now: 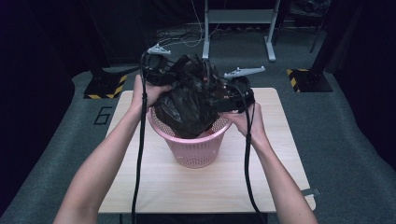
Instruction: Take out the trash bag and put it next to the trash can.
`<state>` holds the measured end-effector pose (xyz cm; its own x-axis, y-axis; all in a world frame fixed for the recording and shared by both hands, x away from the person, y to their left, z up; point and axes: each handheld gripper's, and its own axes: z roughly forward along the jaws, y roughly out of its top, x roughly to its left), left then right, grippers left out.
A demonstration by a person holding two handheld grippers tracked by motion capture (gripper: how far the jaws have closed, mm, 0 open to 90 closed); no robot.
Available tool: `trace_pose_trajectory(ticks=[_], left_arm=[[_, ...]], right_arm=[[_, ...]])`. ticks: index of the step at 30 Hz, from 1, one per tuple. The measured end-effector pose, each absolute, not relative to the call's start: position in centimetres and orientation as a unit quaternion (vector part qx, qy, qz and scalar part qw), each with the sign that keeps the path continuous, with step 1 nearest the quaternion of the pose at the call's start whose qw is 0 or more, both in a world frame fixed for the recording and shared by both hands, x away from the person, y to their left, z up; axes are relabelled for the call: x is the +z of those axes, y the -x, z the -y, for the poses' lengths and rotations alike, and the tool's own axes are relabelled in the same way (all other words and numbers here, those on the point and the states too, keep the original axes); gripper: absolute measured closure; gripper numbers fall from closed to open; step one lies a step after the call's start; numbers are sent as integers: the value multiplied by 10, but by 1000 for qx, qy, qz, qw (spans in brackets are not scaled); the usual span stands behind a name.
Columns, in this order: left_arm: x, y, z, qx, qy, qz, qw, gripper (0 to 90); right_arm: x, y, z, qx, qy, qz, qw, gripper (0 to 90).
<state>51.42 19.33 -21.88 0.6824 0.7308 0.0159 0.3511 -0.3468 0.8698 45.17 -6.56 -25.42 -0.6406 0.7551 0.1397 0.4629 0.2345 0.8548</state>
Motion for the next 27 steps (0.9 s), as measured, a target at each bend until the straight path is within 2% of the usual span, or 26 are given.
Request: trace_pose_trajectory(ticks=[17,27], left_arm=[[-173,-500,-245,254,-760,-356,481,900],[-154,-491,-286,282,-730,-379,493,900]], right_arm=[[-266,-434,115,492,-412,-747,174,104],[-292,-420,154,486,-440,-729,195,91]])
